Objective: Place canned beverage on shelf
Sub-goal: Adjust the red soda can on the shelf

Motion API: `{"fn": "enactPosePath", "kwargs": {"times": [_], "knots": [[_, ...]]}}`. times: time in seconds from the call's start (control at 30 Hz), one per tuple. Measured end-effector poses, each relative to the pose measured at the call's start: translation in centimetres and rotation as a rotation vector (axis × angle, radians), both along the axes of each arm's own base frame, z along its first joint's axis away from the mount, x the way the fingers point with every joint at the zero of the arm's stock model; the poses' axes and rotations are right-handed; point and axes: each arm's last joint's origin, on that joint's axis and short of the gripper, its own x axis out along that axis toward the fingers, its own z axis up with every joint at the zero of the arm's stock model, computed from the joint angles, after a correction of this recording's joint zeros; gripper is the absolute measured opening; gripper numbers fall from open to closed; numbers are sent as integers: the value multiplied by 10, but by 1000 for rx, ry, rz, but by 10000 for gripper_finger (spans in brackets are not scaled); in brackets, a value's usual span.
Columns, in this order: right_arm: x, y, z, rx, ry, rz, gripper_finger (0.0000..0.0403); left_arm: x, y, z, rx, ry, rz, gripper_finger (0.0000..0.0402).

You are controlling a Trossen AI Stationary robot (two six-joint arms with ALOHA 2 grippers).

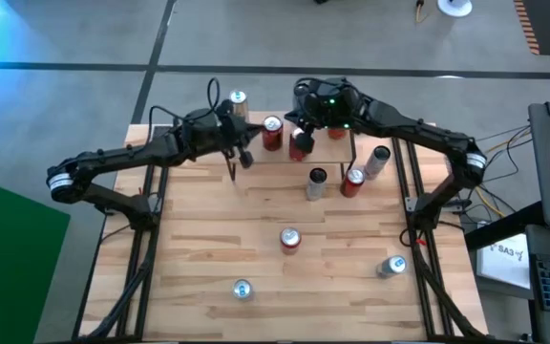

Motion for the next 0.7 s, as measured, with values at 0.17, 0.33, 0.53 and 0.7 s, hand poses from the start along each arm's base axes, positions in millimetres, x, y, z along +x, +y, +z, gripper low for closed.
{"fn": "enactPosePath", "kwargs": {"times": [0.17, 0.33, 0.53, 0.7], "knots": [[-16, 8, 11, 4, 18, 10, 12, 4, 3, 4, 15, -75, -19, 19], [-31, 15, 17, 20, 52, 10, 12, 9, 5, 1, -18, -85, -16, 95], [-40, 19, 21, 38, 70, 7, 12, 19, 10, -7, -25, -107, -6, 237], [-42, 20, 19, 49, 89, 8, 12, 24, 15, -15, -34, -86, 5, 331]]}}
